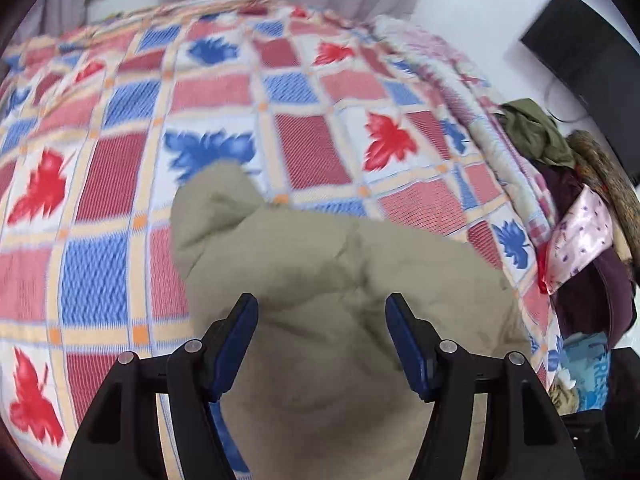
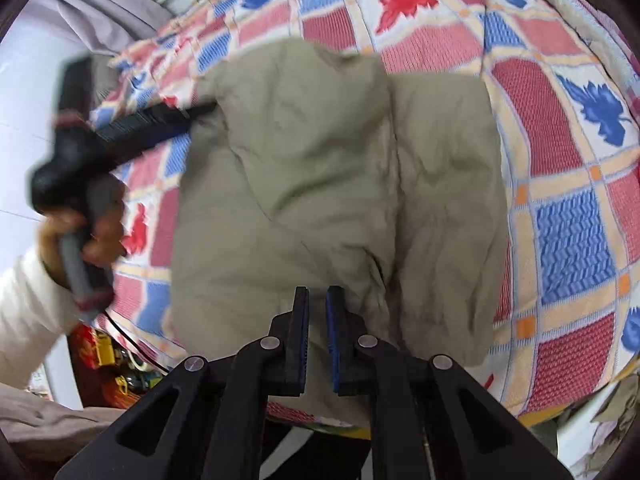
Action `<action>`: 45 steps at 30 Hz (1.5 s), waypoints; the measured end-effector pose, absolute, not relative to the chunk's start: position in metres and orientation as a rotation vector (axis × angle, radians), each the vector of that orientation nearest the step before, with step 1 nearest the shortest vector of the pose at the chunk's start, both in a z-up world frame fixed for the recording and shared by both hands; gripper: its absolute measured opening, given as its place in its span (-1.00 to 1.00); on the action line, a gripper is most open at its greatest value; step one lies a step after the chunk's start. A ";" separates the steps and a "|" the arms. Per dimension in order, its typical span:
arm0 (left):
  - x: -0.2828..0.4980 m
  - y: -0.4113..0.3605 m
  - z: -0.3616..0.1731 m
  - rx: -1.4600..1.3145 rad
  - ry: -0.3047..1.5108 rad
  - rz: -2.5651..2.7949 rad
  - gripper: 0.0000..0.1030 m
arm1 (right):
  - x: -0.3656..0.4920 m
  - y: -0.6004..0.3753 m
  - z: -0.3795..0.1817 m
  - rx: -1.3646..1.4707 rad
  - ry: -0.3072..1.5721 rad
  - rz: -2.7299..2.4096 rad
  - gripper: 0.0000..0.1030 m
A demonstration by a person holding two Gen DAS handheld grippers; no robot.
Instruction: Fold large clothes
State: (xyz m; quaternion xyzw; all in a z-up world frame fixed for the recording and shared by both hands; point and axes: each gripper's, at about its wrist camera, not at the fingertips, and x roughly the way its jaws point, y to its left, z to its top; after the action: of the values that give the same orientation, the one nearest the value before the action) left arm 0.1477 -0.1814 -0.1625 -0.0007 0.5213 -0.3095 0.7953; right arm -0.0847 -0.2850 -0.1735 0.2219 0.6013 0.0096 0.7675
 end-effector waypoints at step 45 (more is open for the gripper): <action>0.103 -0.149 -0.179 0.174 1.339 -0.541 0.79 | -0.087 -0.300 -0.191 0.541 1.322 -0.167 -0.85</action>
State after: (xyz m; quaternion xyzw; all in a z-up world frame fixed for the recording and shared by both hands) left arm 0.1034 -0.1488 -0.1793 0.0795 0.6119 -0.2471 0.7471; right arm -0.0868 -0.3002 -0.1913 0.2476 0.6056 -0.0766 0.7523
